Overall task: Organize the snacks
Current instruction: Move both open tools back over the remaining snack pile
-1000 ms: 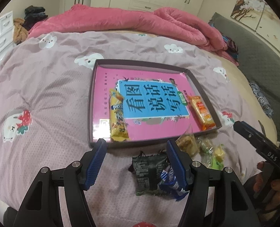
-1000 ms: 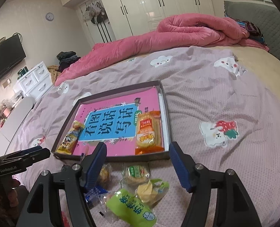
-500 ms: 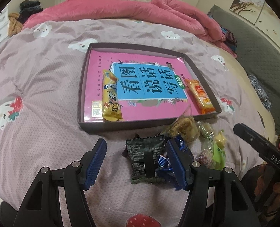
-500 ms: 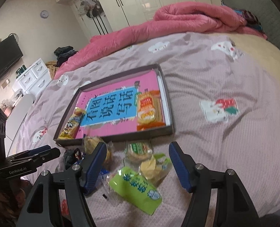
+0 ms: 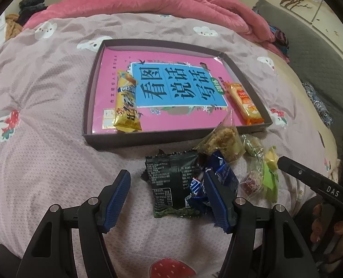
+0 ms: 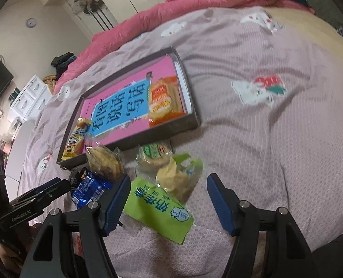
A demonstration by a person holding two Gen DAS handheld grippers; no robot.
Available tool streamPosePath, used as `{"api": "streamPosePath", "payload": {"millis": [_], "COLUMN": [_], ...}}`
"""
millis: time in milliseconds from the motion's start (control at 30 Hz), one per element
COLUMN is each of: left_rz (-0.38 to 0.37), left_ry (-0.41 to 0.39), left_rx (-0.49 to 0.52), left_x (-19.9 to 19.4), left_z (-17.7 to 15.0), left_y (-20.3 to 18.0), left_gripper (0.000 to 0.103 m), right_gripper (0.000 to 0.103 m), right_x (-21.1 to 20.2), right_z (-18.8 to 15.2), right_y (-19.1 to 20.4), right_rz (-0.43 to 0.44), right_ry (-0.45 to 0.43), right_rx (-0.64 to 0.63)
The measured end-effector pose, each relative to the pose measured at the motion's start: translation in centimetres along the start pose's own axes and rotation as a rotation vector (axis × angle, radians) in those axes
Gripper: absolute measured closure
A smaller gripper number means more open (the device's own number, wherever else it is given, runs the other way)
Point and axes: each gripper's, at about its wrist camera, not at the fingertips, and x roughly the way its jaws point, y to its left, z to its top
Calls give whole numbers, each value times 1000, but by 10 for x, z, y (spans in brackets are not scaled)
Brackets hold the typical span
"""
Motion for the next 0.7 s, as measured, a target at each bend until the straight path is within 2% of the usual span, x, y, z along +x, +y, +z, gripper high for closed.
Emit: {"api": "streamPosePath", "payload": {"millis": [200, 467, 533, 600, 700], "left_rz": [3, 11, 12, 8, -13], "left_ry": [16, 32, 35, 37, 47], "left_rx": [0, -17, -19, -27, -49], "left_x": [7, 15, 17, 19, 22], "left_z": [-2, -3, -2, -2, -3], "left_y": [0, 4, 5, 6, 9], "left_gripper": [36, 36, 36, 36, 38], "right_gripper": [35, 34, 37, 46, 50], "right_x": [17, 30, 32, 33, 34], "right_z": [-3, 1, 3, 3, 5], "right_y": [-6, -8, -4, 0, 5], "right_rz": [37, 87, 93, 99, 90], "right_ry": [61, 62, 61, 56, 45], "right_rx": [65, 114, 93, 69, 40]}}
